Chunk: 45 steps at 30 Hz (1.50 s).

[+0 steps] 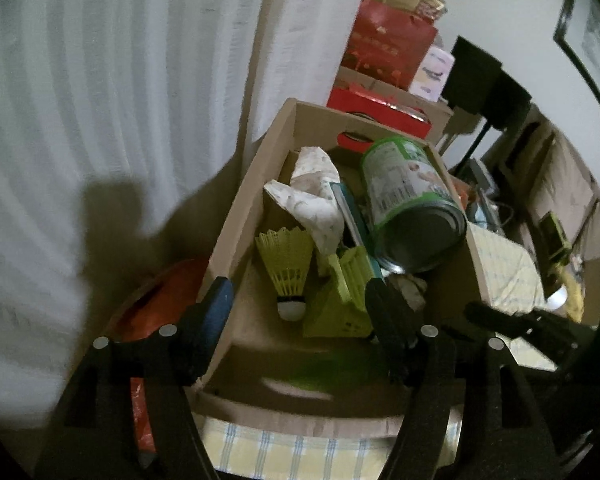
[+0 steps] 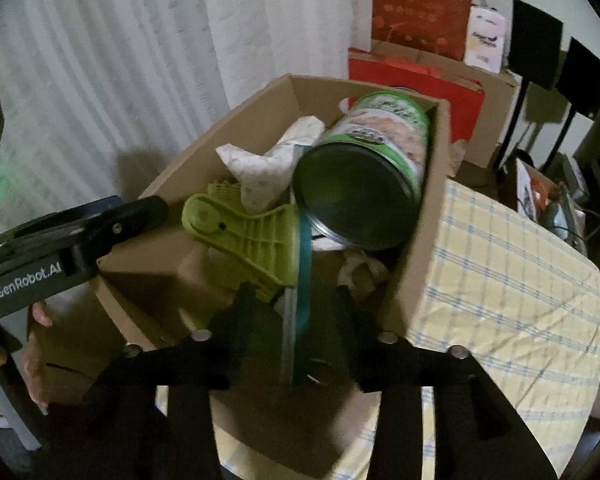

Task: Organize objects

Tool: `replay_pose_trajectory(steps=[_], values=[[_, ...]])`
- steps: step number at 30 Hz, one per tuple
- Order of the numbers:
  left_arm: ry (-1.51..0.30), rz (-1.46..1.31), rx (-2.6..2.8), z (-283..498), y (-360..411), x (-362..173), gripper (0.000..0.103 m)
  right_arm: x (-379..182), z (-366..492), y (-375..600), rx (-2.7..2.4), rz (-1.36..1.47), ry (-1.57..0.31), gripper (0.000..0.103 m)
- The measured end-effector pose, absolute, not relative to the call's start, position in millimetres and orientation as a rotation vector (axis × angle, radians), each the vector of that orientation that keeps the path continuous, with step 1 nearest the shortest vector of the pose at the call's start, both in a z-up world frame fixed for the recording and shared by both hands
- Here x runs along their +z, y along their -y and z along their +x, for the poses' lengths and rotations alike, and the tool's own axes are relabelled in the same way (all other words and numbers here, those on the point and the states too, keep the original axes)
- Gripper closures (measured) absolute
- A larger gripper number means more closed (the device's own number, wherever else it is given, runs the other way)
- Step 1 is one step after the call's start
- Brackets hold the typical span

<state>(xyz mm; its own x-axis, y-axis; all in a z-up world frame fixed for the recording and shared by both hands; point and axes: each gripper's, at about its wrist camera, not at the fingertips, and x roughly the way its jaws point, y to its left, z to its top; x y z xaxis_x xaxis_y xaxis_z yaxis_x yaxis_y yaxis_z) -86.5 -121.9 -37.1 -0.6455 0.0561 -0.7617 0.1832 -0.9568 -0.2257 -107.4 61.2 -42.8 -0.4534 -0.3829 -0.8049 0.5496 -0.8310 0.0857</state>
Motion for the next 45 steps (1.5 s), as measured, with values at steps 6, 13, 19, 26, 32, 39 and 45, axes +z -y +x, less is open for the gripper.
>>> replay_pose_trajectory(steps=[6,13,19,26,32,39,45], values=[[-0.407,1.256,-2.783,-71,109,-31,0.017,-33,-96,-85,-2.353,1.162,-0.240,0.035],[-0.306,1.232,-2.797,-57,92,-28,0.012,-20,-77,-114,-2.432,1.102,-0.206,0.027],[-0.265,1.235,-2.813,-43,80,-27,0.011,-14,-59,-137,-2.482,1.081,-0.188,0.025],[-0.225,1.229,-2.844,-22,59,-23,0.011,-10,-41,-166,-2.574,1.055,-0.169,0.016],[-0.214,1.224,-2.862,-7,45,-20,0.000,-14,-28,-195,-2.630,1.081,-0.113,0.008],[-0.154,1.203,-2.885,7,25,-16,0.000,-13,-9,-222,-2.704,1.068,-0.073,0.003],[-0.151,1.215,-2.900,19,10,-15,0.000,-9,5,-237,-2.756,1.041,-0.067,0.003]])
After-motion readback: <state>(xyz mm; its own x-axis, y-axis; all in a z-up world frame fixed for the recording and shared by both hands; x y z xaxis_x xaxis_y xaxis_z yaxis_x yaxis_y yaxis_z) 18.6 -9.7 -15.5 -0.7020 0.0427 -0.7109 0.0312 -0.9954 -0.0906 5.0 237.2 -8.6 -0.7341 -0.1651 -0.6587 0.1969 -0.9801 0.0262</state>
